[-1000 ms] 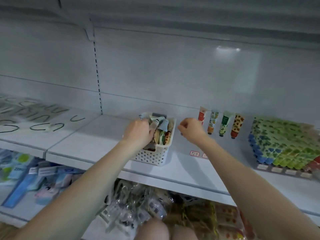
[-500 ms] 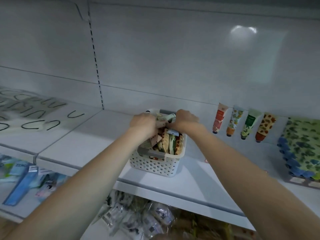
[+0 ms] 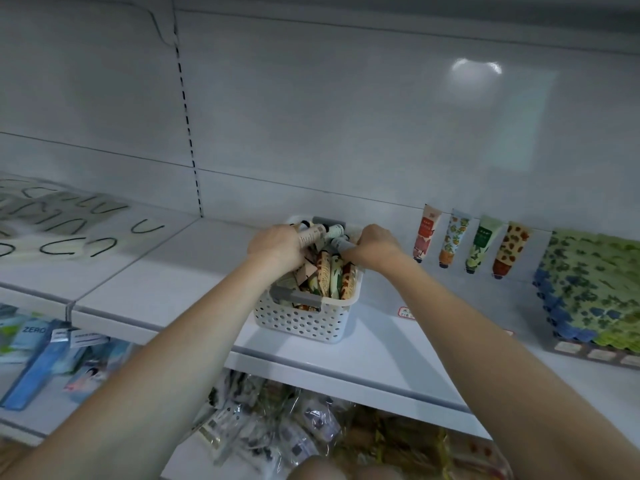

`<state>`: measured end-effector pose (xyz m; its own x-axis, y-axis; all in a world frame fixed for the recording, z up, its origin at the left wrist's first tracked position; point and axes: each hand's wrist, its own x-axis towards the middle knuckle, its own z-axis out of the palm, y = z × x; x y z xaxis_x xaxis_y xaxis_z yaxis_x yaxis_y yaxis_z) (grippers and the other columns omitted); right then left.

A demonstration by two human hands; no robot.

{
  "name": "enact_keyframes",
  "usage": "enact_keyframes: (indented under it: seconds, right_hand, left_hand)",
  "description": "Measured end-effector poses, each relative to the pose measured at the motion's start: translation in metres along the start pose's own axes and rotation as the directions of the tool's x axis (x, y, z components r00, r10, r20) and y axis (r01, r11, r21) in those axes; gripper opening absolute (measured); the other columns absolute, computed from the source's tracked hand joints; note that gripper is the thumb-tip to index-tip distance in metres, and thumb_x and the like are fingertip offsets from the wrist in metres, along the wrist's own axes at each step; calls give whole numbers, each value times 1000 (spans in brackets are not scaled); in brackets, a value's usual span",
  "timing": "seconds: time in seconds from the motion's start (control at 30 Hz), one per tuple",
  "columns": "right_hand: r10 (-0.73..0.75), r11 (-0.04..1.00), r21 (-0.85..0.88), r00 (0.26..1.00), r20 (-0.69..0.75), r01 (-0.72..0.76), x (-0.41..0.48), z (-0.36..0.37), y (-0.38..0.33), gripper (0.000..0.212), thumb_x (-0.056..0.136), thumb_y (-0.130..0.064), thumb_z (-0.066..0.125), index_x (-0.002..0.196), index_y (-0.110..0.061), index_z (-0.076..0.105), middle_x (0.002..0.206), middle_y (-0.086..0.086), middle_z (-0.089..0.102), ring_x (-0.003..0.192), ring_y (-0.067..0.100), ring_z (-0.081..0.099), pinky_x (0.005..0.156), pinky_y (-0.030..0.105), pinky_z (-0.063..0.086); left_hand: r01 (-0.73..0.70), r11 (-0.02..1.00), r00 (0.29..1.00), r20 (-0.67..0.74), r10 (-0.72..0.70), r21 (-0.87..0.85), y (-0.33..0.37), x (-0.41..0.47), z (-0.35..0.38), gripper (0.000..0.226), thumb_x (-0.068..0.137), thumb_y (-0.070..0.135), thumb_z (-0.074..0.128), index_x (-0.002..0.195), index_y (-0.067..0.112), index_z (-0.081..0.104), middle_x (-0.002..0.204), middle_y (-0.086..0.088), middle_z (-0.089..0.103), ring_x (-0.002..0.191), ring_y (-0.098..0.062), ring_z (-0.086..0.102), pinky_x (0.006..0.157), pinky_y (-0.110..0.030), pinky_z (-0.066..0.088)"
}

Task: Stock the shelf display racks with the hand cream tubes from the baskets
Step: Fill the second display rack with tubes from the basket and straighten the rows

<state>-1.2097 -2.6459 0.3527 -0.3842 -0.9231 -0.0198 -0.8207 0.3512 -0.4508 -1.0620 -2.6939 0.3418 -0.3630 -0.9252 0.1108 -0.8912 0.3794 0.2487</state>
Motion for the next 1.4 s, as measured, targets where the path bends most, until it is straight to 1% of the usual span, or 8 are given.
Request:
enact_keyframes:
  seconds: [0.13, 0.23, 0.37, 0.63, 0.77, 0.93, 1.23, 1.4]
  right_hand:
    - [-45, 949, 305, 990, -132, 83, -25, -12, 16, 21, 83, -23, 63, 80, -2, 62, 68, 8, 60, 60, 19, 56, 59, 33, 51]
    - [-28, 869, 469, 964, -266, 155, -49, -22, 37, 17, 82, -19, 69, 88, -6, 61, 67, 5, 64, 65, 22, 64, 67, 36, 56]
    - [80, 696, 716, 985, -154, 55, -86, -41, 66, 24, 81, -13, 71, 97, 1, 59, 79, 9, 63, 61, 16, 63, 60, 24, 57]
    - [148, 552, 807, 977, 152, -209, -129, -60, 112, 13, 82, -12, 69, 86, 0, 66, 80, 10, 67, 64, 12, 64, 58, 18, 55]
    - [116, 410, 893, 981, 153, -188, -138, -67, 123, 23, 87, -21, 61, 97, -1, 63, 94, 13, 65, 65, 11, 67, 56, 17, 53]
    - [25, 183, 978, 995, 101, -104, -140, -69, 131, 21, 87, -10, 58, 106, 1, 59, 90, 13, 69, 77, 18, 71, 67, 21, 57]
    - [161, 622, 775, 950, -267, 112, -113, -48, 149, 6, 87, -14, 64, 85, -8, 65, 70, 3, 65, 55, 4, 61, 61, 20, 54]
    - [167, 848, 504, 821, -546, 162, -84, -55, 160, 23, 90, -13, 58, 77, 2, 68, 71, 17, 67, 62, 27, 62, 69, 34, 53]
  left_hand:
    - [-2, 962, 990, -133, -35, -272, -2, -21, -10, 30, 84, 17, 63, 108, 5, 50, 89, -4, 53, 74, -19, 55, 52, -25, 45]
    - [-109, 880, 973, -229, 0, -463, 9, -38, -11, 35, 78, 21, 73, 105, 9, 53, 94, -2, 57, 81, -20, 56, 63, -31, 51]
    - [-224, 728, 956, -292, 34, -648, 38, -60, -4, 33, 75, 18, 74, 102, 14, 57, 95, 1, 61, 87, -19, 59, 66, -28, 45]
    - [-494, 784, 868, -157, 471, -377, 88, -94, 30, 24, 82, 29, 67, 92, 29, 46, 73, 13, 52, 74, -12, 56, 53, -23, 34]
    - [-425, 731, 888, -89, 451, -533, 95, -100, 43, 27, 79, 24, 71, 94, 24, 47, 75, 11, 55, 76, -16, 59, 58, -23, 42]
    - [-106, 506, 897, 137, 419, -856, 105, -106, 52, 30, 78, 9, 72, 99, 19, 52, 87, 0, 62, 58, -9, 62, 54, -16, 50]
    - [77, 342, 947, 176, 270, -936, 108, -98, 71, 28, 84, 20, 68, 105, 19, 50, 83, 3, 63, 59, -7, 64, 49, -11, 48]
    - [99, 278, 966, 159, 202, -956, 107, -92, 84, 22, 88, 14, 62, 106, 20, 51, 92, 4, 60, 64, -8, 66, 59, -18, 51]
